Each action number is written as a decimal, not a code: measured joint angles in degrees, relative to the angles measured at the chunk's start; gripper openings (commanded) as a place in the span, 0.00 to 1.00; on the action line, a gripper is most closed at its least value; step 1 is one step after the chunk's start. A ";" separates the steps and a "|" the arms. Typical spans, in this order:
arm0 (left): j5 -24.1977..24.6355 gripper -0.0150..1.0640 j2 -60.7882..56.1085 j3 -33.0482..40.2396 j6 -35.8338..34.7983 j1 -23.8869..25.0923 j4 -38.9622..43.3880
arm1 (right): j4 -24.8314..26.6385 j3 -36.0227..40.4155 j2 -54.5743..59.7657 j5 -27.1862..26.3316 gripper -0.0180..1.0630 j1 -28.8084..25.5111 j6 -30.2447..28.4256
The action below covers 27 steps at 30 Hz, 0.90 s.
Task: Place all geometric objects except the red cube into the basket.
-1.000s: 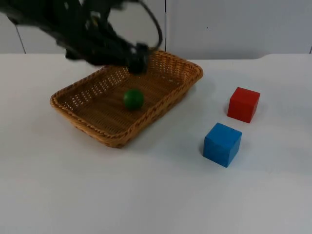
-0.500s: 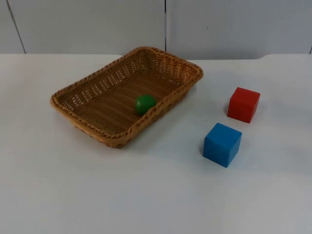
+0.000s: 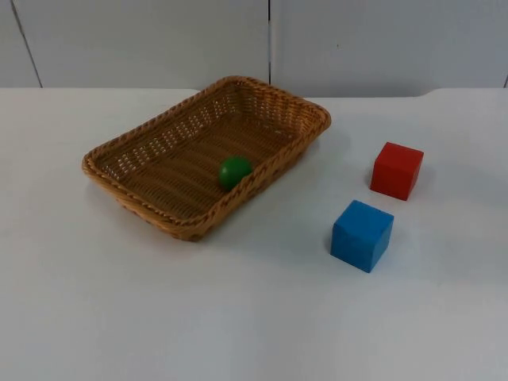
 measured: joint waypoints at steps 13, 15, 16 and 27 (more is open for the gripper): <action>-1.31 0.98 -2.47 9.18 1.92 3.26 -9.32 | 2.95 -0.14 25.09 -13.83 0.98 16.16 -8.78; -1.42 0.98 -2.47 9.18 2.01 3.26 -9.62 | 3.97 -0.14 31.07 -17.36 0.98 16.16 -12.46; -1.74 0.98 -2.47 9.18 2.01 3.26 -9.62 | 4.65 -0.14 33.33 -18.86 0.98 16.16 -14.13; -2.64 0.98 -2.47 9.18 2.17 3.26 -9.71 | 8.54 -8.58 51.14 -22.10 0.98 16.16 -21.49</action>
